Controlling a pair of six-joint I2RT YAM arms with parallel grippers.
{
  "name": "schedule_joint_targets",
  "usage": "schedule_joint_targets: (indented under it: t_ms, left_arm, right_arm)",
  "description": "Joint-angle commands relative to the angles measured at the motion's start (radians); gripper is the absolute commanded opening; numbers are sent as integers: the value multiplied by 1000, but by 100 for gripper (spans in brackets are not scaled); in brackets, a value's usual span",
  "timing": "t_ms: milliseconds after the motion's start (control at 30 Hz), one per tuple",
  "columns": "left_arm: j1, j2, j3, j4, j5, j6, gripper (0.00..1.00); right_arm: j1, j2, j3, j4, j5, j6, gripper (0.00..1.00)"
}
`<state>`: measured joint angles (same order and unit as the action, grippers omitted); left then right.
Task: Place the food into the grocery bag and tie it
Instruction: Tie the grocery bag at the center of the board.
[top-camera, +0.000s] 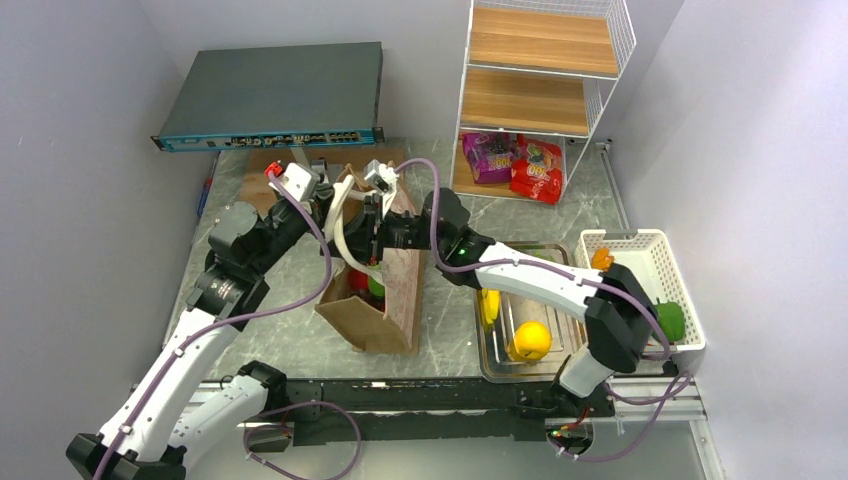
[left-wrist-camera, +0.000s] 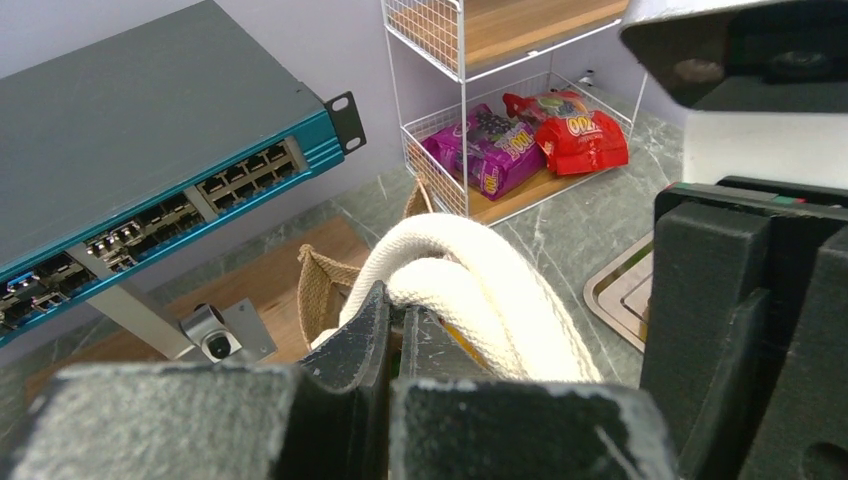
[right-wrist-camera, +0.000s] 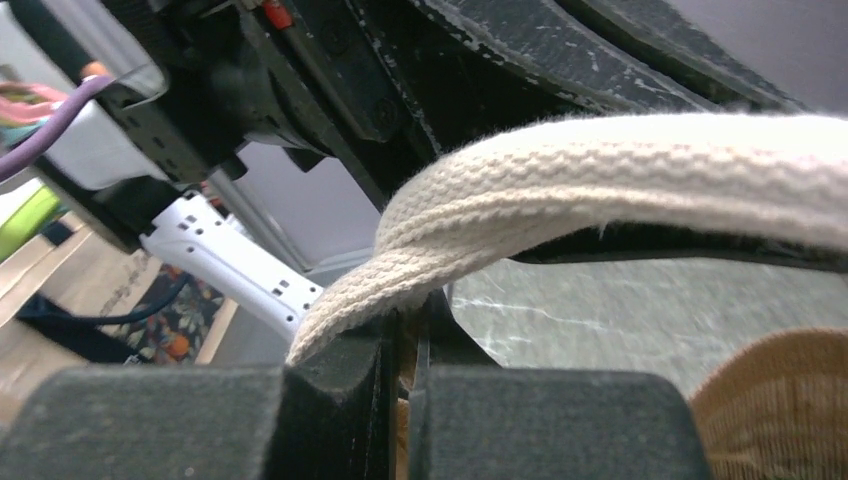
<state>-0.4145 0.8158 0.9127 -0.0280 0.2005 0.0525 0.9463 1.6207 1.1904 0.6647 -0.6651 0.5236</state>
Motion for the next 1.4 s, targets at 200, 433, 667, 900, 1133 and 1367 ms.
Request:
schedule_joint_targets:
  t_ms: [200, 433, 667, 900, 1133, 1367]
  left_arm:
    - [-6, -8, 29, 30, -2, 0, 0]
    - [-6, -13, 26, 30, -10, 4, 0]
    - [-6, -14, 27, 2, -26, 12, 0]
    - [-6, -14, 25, 3, -58, 9, 0]
    - [-6, -18, 21, 3, -94, 10, 0]
    - [-6, -23, 19, -2, -154, 13, 0]
  right_arm:
    - [15, -171, 41, -478, 415, -148, 0]
    - [35, -207, 69, -618, 544, -170, 0]
    - [43, -226, 97, -716, 661, -152, 0]
    - [54, -253, 109, -792, 767, -136, 0]
    - [83, -261, 149, -868, 877, -145, 0]
    - [98, -269, 164, -930, 1004, -113, 0]
